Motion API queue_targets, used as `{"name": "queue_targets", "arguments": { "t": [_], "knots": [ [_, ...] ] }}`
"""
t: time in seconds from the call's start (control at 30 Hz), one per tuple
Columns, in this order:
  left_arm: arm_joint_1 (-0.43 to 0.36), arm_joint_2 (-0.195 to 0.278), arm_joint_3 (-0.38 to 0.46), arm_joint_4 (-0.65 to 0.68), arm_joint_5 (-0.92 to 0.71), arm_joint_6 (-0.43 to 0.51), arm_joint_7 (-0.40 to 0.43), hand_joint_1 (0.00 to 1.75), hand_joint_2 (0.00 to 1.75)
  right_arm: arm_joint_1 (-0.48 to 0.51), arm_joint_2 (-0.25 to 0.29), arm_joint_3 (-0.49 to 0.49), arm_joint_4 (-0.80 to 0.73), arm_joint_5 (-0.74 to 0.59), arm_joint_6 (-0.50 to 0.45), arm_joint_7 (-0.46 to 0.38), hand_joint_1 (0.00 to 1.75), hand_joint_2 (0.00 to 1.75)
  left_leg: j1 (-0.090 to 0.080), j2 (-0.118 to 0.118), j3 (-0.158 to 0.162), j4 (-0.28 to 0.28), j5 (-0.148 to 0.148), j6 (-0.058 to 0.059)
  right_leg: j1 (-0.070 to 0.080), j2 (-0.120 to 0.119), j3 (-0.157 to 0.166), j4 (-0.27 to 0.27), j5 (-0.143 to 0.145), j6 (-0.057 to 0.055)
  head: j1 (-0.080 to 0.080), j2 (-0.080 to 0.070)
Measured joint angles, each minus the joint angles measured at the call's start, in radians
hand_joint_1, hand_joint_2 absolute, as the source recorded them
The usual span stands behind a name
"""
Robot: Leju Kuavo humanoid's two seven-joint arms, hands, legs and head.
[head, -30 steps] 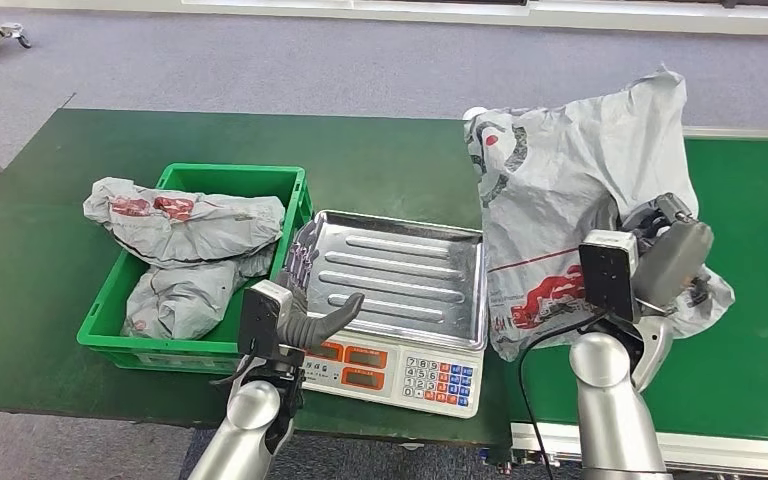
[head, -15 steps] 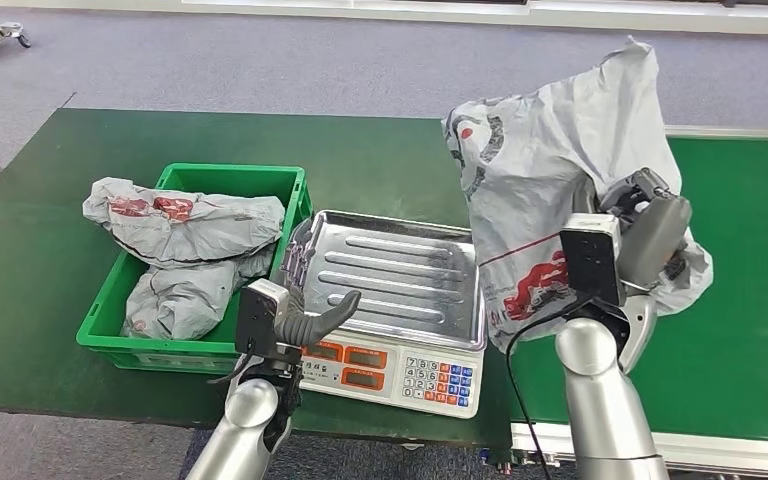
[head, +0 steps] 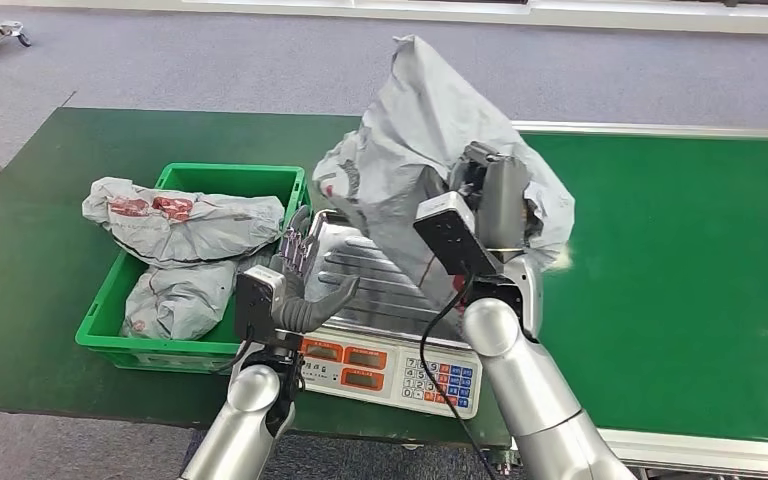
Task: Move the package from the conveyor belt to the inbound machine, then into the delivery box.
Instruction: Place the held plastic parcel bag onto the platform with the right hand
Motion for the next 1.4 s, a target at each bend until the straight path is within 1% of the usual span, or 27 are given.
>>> {"name": "queue_targets", "arguments": {
  "t": [0.2, 0.5, 0.63, 0.8, 1.13, 1.23, 1.3, 1.4],
  "knots": [
    [0.000, -0.006, 0.013, -0.007, -0.009, 0.000, 0.007, 0.00, 1.75, -0.028, 0.034, 0.078, 0.016, -0.020, 0.045, 0.028, 1.75, 1.75, 0.000, 0.000, -0.001, 0.000, 0.000, 0.000, -0.001, 0.000, -0.001, 0.000, 0.000, 0.000, 0.000, 0.000],
    [-0.012, -0.010, 0.023, -0.007, -0.019, -0.012, 0.011, 0.00, 1.75, -0.098, 0.045, 0.097, 0.015, -0.030, 0.057, 0.079, 1.75, 1.75, 0.000, 0.000, 0.000, 0.000, 0.000, 0.000, -0.001, 0.000, -0.001, 0.000, 0.000, 0.000, 0.000, 0.000],
    [-0.022, -0.011, 0.025, -0.005, -0.019, -0.015, 0.011, 0.00, 1.75, -0.108, 0.045, 0.097, 0.015, -0.037, 0.071, 0.093, 0.01, 1.75, 0.000, 0.000, -0.001, 0.000, 0.000, 0.000, -0.001, 0.000, -0.001, 0.000, 0.000, 0.000, 0.000, 0.000],
    [-0.026, -0.010, 0.037, -0.005, -0.034, 0.001, 0.011, 0.00, 1.75, -0.101, 0.041, 0.097, 0.032, -0.035, 0.077, 0.107, 0.00, 1.75, 0.000, 0.000, -0.001, 0.000, 0.000, 0.000, -0.001, 0.000, -0.001, 0.000, 0.000, 0.000, 0.000, 0.000],
    [-0.027, -0.010, 0.050, -0.006, -0.042, 0.011, 0.011, 0.00, 1.75, -0.088, 0.034, 0.097, 0.073, -0.036, 0.079, 0.104, 0.00, 1.75, 0.000, 0.000, -0.001, 0.000, 0.000, 0.000, -0.001, 0.000, -0.001, 0.000, 0.000, 0.000, 0.000, 0.000],
    [-0.026, -0.010, 0.050, -0.008, -0.060, 0.027, 0.011, 0.00, 1.75, -0.080, 0.033, 0.096, 0.076, -0.052, 0.082, 0.101, 0.00, 1.75, 0.000, 0.000, -0.001, 0.000, 0.000, 0.000, -0.001, 0.000, -0.001, 0.000, 0.000, 0.000, 0.000, 0.000],
    [-0.022, -0.010, 0.051, -0.018, -0.084, 0.054, 0.011, 0.00, 1.75, -0.053, 0.031, 0.090, 0.078, -0.081, 0.081, 0.085, 0.00, 1.75, 0.000, 0.000, -0.001, 0.000, 0.000, 0.000, -0.001, 0.000, -0.001, 0.000, 0.000, 0.000, 0.000, 0.000],
    [0.000, -0.010, 0.059, -0.053, -0.116, 0.088, 0.010, 0.00, 1.75, 0.026, 0.023, 0.059, 0.083, -0.151, 0.083, 0.032, 0.00, 1.75, 0.000, 0.000, -0.001, 0.000, -0.001, 0.001, -0.001, -0.001, -0.001, 0.000, 0.000, 0.000, 0.000, 0.000]
  ]
}}
